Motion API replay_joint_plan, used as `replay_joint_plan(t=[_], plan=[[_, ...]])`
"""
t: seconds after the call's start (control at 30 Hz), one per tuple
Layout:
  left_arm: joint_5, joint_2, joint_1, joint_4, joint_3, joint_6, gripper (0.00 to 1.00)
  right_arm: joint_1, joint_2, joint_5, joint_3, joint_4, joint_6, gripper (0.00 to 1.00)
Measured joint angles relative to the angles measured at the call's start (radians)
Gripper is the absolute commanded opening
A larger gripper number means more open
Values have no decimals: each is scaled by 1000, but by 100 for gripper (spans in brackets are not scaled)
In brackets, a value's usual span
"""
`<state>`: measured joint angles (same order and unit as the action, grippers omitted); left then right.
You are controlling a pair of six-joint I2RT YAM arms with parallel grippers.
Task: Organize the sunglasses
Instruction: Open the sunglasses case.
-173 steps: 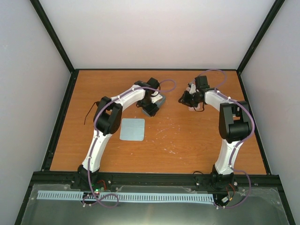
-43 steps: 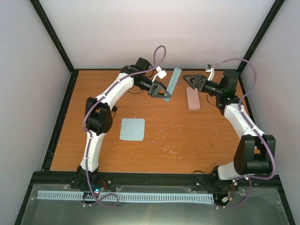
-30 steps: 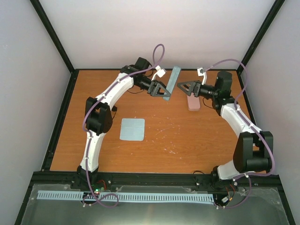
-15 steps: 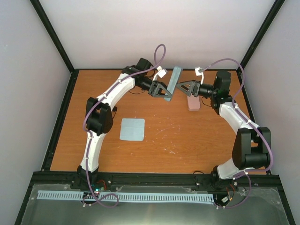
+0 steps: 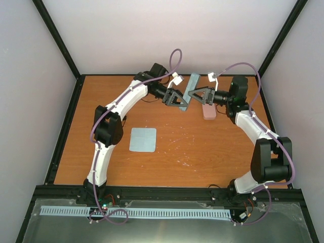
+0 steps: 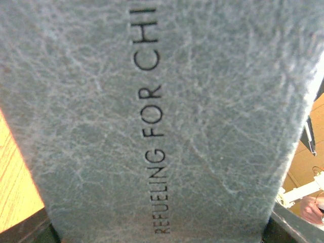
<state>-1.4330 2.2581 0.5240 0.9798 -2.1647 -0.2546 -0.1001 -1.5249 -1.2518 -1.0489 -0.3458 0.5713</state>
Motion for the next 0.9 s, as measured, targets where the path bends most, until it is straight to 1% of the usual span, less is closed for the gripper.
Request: replay_joint_plan(t=[0.07,0.1,0.17,0.2,0.23,0.27,0.3,0.4,0.53,0.63,0.8,0.87,0.9], plan=[[0,0,0,-5,0,-5,34,0,0,4,-1,4,15,55],[-1,0,0,-11,0,-5,37,0,0,5,-2,5,23,53],[-1,0,0,-12,0,-5,49,0,0,6,-3,5,22,49],[-1,0,0,-13,0,-5,59,0,0,6,-3,5,22,47],[-1,0,0,-13,0,-5,75,0,0,6,-3,5,22,44],[-1,0,0,-13,0,-5,94,0,0,6,-3,5,22,43],[0,0,0,-13,0,-5,99,0,0,8,-3,6,22,42],[9,0,0,-15,-3,1,99,0,0,13,-4,26,8,37],[49,0,-14,-16,-6,2,100,0,0,22,-26,119,-45,32],[84,0,-32,-38,-5,14,99,-1,0,28,-49,170,-83,31],[116,-2,-55,-85,-2,35,100,1,-6,57,-60,204,-113,28],[124,-2,-56,-100,3,44,99,2,-11,61,-66,224,-122,24],[126,-2,-55,-106,6,48,100,3,-13,60,-69,232,-125,21]])
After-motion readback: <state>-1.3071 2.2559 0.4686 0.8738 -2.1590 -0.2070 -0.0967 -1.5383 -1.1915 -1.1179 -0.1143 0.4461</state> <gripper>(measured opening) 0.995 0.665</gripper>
